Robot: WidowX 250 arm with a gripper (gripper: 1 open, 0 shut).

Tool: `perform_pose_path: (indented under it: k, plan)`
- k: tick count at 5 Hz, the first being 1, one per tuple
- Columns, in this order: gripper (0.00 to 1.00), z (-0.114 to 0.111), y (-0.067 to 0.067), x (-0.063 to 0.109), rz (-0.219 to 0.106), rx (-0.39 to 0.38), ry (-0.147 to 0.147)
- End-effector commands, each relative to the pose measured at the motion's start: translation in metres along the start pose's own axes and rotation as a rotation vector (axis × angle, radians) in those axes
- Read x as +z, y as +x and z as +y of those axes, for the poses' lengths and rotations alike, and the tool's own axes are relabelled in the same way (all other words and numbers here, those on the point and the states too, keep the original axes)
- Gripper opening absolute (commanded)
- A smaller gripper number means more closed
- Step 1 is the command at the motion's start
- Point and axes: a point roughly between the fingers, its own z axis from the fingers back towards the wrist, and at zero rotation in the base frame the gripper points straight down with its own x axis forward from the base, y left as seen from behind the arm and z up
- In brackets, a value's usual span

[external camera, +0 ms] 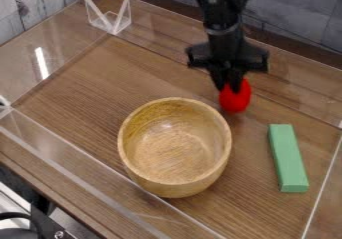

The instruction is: Move the red fruit to the right

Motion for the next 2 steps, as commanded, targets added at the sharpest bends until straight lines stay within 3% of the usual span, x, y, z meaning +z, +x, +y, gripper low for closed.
perform_pose_path:
  k: [1, 2]
  plan:
    - [0.00, 0.008, 0.024, 0.047, -0.099, 0.047, -0.029]
    - [0.00, 0.038, 0.025, 0.067, -0.099, 0.021, -0.046]
